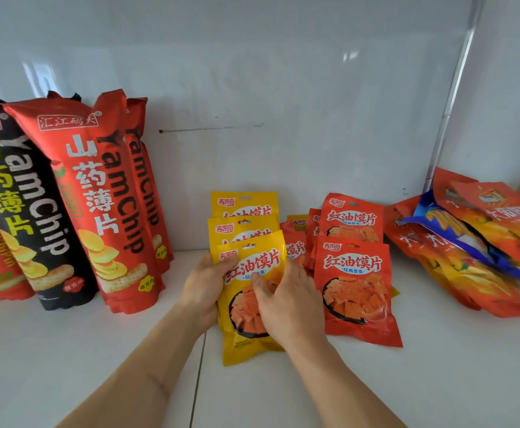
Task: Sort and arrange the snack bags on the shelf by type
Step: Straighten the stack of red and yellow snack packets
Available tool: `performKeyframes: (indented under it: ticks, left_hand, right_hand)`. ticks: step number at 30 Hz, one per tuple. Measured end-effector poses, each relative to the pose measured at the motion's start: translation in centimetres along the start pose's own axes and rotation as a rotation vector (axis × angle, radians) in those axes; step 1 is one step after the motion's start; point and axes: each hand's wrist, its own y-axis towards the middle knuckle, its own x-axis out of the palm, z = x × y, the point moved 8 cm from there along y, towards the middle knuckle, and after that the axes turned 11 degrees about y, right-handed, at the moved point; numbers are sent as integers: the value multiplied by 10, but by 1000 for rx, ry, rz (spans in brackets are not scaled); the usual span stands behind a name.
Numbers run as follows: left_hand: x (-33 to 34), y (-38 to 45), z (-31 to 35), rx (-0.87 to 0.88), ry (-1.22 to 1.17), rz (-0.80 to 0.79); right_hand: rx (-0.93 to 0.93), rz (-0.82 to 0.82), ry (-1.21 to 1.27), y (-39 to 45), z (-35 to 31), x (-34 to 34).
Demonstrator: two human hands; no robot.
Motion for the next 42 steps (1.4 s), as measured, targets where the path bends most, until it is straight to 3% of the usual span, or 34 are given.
performKeyframes:
  ticks: [7,13,21,27,34,42]
  left_hand:
    - [-14,1,12,21,-12,23]
    - [-30,0,19,49,-14,85]
    - [-28,-1,21,79,-25,28]
    - [-24,-3,26,135,-63,16]
    - [-23,-11,32,153,-127,8]
    - [-43,-8,39,134,16,80]
  right_hand:
    - [-68,-36,34,-6,-12,4]
    - [-8,-101,-29,-6,-7,12]
    - [8,-115,-93,-5,-4,13]
    - [-63,-54,78,-5,-8,8]
    - [-72,-99,303,-7,-11,12]
    - [-29,-183,486,-5,-25,27]
